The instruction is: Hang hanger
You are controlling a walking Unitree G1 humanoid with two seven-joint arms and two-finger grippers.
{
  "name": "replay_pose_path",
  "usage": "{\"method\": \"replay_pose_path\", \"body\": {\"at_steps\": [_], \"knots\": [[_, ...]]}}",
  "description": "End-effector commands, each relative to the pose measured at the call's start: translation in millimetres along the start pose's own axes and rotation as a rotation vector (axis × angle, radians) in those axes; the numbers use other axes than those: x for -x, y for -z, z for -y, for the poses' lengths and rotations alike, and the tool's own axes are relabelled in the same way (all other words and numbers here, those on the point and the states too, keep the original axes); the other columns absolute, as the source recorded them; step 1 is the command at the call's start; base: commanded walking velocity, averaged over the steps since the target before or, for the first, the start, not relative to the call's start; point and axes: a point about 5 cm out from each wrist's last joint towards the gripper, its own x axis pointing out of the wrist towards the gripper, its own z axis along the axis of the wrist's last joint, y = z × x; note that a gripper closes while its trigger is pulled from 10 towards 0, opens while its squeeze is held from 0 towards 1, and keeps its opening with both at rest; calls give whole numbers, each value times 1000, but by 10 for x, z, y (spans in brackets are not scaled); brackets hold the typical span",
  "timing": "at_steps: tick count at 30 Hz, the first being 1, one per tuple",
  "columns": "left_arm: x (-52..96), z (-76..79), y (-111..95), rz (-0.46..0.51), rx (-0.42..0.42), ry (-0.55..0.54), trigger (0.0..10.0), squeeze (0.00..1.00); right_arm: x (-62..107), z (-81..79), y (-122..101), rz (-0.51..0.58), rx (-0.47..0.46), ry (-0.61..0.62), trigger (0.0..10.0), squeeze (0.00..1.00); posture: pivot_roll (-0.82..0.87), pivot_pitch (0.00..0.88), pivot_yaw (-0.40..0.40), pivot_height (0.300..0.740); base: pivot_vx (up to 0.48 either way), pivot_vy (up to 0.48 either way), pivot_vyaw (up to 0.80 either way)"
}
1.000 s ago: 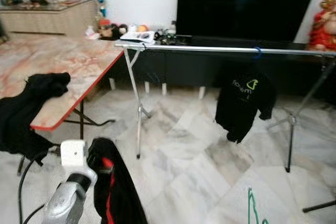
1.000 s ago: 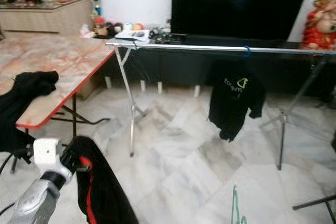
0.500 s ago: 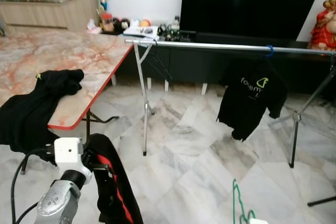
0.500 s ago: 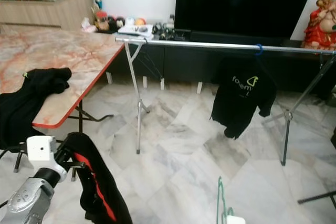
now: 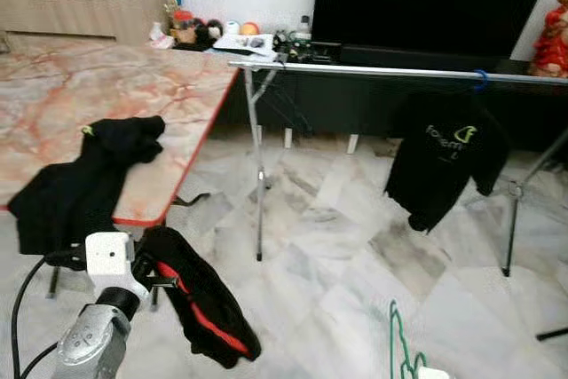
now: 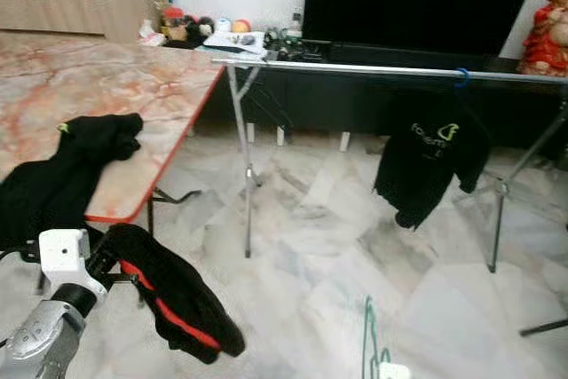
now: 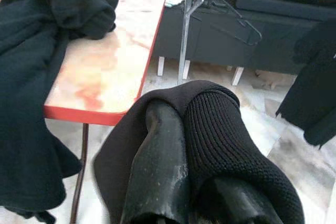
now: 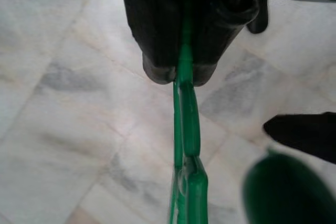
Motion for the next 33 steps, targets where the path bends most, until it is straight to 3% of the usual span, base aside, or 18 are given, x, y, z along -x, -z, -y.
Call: {"method": "replay_pose_path", "body": {"at_steps": [1,5,10,33], "knots": [[-28,68,-58,25,8,24,10000,0,24,65,69,-21,28,17,10000,0,126,0,5,740,0,334,0],[-13,61,-56,24,9,19,10000,0,27,59,84,-29,65,13,10000,0,127,0,4,740,0,331,508],[-8,49,-59,24,9,14,10000,0,28,55,86,-25,27,12,10000,0,129,0,2,740,0,332,700],[-8,61,-70,26,7,18,10000,0,17,47,48,-10,-1,19,10000,0,133,0,-2,740,0,333,0]]}}
